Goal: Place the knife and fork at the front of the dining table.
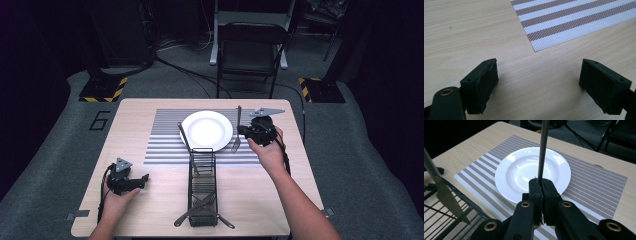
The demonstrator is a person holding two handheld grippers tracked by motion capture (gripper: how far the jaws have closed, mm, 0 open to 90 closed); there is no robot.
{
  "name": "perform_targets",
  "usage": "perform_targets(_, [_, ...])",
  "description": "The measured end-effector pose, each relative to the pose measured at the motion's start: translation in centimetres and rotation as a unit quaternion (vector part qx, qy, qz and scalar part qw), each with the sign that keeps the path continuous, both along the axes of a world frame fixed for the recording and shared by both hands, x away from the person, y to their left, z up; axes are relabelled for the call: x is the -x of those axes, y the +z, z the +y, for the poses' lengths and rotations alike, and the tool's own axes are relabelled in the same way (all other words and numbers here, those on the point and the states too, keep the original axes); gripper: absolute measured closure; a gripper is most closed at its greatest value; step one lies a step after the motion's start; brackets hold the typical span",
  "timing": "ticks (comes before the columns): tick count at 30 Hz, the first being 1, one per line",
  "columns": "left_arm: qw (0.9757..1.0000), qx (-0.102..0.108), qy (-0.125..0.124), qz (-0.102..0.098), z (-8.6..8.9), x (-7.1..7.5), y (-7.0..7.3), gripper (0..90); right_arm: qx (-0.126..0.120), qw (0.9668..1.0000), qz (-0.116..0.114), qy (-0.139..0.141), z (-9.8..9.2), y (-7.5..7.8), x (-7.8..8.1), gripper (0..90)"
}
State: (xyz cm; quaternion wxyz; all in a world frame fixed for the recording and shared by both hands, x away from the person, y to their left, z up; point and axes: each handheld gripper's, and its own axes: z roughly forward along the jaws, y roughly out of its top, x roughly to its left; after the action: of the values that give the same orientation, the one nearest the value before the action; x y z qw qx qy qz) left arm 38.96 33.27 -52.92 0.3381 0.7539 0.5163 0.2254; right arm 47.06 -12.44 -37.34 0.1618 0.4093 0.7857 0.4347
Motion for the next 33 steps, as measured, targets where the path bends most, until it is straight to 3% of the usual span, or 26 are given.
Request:
perform_targets(13, [1.0000, 0.000, -0.001, 0.000, 0.0, 0.0, 0.0, 15.1, 0.014, 0.9985, 0.051, -0.017, -0.1, -2.7, -2.3, 88.0])
perform_targets(33, [1.0000, 0.000, 0.000, 0.000, 0.0, 0.0, 0.0, 15.1, 0.001, 0.9961, 0.082, -0.034, -0.6, -4.7, -3.4, 88.0])
